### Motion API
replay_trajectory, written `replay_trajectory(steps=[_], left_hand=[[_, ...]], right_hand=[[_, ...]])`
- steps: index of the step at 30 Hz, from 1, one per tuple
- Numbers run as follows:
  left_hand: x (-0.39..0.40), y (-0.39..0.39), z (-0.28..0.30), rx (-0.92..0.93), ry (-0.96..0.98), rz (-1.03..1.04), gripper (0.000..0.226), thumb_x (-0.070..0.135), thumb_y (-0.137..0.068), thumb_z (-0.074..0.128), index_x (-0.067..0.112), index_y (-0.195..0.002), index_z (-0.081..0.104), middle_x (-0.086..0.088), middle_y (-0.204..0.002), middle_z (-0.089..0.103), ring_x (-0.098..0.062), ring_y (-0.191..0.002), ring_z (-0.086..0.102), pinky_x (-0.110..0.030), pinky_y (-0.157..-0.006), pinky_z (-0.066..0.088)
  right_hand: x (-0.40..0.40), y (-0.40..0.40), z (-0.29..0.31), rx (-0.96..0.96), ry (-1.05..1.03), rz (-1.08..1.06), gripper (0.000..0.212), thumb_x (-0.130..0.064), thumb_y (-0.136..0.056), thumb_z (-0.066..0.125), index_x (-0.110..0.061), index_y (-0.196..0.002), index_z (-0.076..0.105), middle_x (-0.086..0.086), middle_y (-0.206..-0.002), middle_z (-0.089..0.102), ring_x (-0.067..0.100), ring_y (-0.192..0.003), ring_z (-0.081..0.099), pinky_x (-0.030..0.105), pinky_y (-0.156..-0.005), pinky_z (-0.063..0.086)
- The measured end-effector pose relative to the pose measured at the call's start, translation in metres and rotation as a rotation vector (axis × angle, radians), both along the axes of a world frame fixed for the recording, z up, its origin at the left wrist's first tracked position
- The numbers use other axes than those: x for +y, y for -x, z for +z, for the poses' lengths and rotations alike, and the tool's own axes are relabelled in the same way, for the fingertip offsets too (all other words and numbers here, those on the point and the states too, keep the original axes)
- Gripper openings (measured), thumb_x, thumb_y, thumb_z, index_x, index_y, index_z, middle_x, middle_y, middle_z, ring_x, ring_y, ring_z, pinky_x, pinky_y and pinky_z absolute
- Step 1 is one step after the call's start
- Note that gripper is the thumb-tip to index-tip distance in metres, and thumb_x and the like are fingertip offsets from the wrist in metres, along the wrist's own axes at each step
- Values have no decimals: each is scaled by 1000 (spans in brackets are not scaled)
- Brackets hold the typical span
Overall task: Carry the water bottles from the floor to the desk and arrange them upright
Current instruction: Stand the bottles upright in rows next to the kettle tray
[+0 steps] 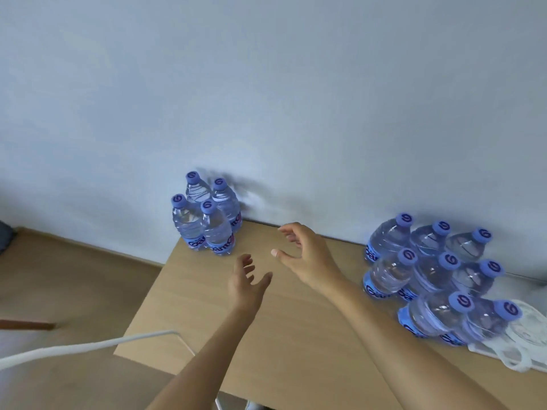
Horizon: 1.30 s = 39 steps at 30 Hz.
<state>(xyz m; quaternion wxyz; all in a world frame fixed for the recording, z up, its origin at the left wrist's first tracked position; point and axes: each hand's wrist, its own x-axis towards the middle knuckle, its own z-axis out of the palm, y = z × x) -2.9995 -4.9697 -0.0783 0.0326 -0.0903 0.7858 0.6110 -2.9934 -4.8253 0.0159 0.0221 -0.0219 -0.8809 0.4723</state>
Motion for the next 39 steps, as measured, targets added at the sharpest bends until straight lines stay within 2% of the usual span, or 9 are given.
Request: replay_trajectory(steps=[9, 12, 14, 19, 25, 30, 33, 36, 39], left_hand=[[-108, 38, -9, -40, -7, 124, 54, 11, -77, 78, 21, -120, 46, 4, -118, 53, -12, -104, 55, -25, -86, 43], [-121, 44, -13, -52, -19, 116, 53, 13, -78, 78, 26, -117, 45, 5, -118, 53, -7, -103, 55, -24, -87, 43], [-128, 46, -15, -68, -21, 106, 53, 15, -79, 77, 28, -117, 44, 7, -116, 53, -4, -104, 55, -24, -88, 43], [-144, 48, -24, -104, -23, 95, 52, 18, -79, 77, 30, -118, 45, 13, -112, 53, 2, -106, 54, -22, -88, 44], [-151, 48, -34, -142, -9, 72, 57, 18, -75, 80, 31, -118, 44, 6, -118, 54, 1, -105, 53, -23, -87, 43], [-140, 47, -30, -182, 7, -104, 81, 18, -69, 85, 27, -132, 36, 9, -131, 43, -8, -117, 45, -24, -95, 37], [-127, 45, -17, -214, -40, -257, 97, 7, -67, 86, 18, -143, 27, 7, -138, 35, -8, -123, 40, -4, -78, 43], [-114, 43, -2, -235, -134, -453, 82, -7, -65, 83, 20, -131, 42, -1, -125, 54, 4, -98, 60, -7, -65, 50], [-98, 37, 10, -241, -78, -562, 64, 3, -61, 87, 22, -112, 55, 0, -99, 70, -1, -80, 67, -18, -65, 53]], right_hand=[[-103, 89, -17, -55, -21, 128, 70, -31, -79, 77, -21, -139, 42, -5, -136, 50, 11, -122, 48, 28, -100, 42], [-120, 111, -21, -35, 24, 123, 56, -31, -78, 77, -29, -125, 48, -21, -114, 51, -3, -102, 47, 6, -79, 36], [-129, 125, -24, -43, 46, 107, 42, -29, -77, 78, -27, -109, 51, -20, -101, 54, 2, -92, 51, 9, -73, 39], [-142, 141, -39, -63, 68, 58, 32, -24, -75, 80, -15, -94, 57, -1, -92, 65, 18, -86, 62, 34, -75, 50], [-135, 138, -41, -53, 105, 26, 30, -25, -67, 87, -30, -80, 60, -20, -74, 64, -8, -70, 57, 14, -63, 42], [-115, 120, -39, -167, 190, -28, 33, -32, -62, 89, -17, -82, 68, -5, -79, 72, 6, -69, 61, 27, -68, 50], [-97, 105, -31, -199, 280, -30, 33, -30, -61, 91, -24, -83, 67, -10, -82, 73, 2, -74, 66, 26, -73, 54], [-79, 91, -21, -215, 324, -32, 33, -30, -62, 91, -24, -83, 67, -7, -87, 74, 8, -79, 68, 23, -72, 55], [-59, 77, -11, -220, 357, -91, 31, -34, -66, 88, -19, -86, 70, -5, -86, 75, 11, -83, 71, 25, -72, 55]])
